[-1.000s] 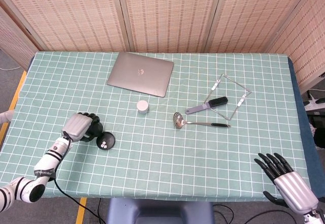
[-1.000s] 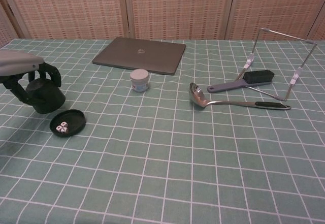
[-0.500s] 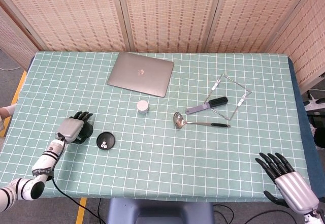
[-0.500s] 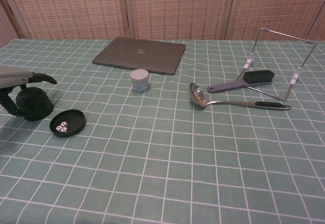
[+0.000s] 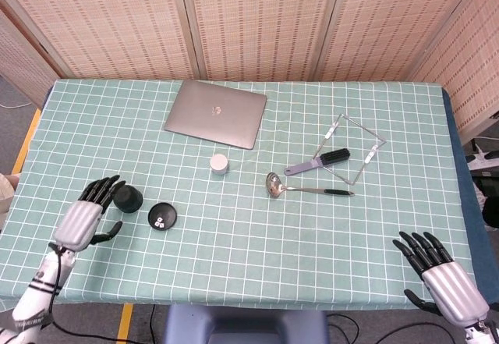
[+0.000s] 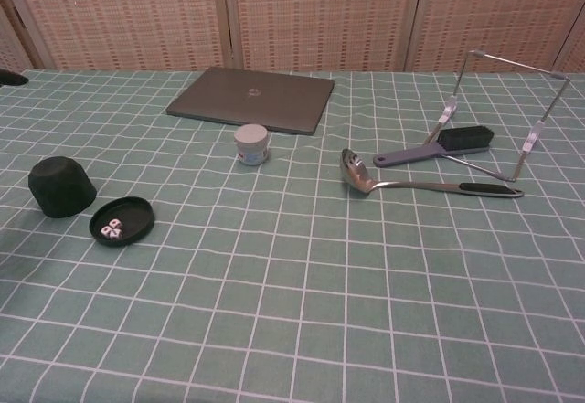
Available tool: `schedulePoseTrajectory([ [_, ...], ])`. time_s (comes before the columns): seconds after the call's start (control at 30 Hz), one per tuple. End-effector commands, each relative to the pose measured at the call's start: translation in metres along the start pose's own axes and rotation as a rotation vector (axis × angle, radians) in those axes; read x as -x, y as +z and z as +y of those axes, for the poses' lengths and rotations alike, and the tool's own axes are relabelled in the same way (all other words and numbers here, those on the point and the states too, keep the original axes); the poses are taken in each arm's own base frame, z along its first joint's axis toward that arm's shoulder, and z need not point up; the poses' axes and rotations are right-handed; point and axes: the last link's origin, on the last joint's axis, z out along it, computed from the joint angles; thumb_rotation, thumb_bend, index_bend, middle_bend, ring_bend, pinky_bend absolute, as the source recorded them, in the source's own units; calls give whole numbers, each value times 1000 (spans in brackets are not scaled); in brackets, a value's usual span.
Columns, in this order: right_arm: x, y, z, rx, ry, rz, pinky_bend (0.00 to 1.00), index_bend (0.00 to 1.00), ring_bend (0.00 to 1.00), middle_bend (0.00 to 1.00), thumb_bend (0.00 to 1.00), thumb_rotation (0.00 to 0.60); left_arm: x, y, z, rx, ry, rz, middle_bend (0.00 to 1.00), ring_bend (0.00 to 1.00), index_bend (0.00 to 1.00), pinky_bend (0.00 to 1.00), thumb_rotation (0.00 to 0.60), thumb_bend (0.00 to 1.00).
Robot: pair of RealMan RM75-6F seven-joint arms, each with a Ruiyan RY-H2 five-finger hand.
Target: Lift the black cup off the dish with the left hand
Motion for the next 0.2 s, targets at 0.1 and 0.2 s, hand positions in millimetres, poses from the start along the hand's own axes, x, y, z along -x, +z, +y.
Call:
schedulePoseTrajectory([
  [0.1, 0, 1, 1, 23, -4, 18, 0, 0, 0, 0, 175, 600, 4, -68, -7, 35, -107, -1, 0, 0, 0, 47, 600, 385],
  [0.2, 1, 0, 0, 26, -9, 21, 0, 0, 0, 0, 175, 600, 4, -70, -10, 26, -98, -18, 0, 0, 0, 47, 600, 384],
])
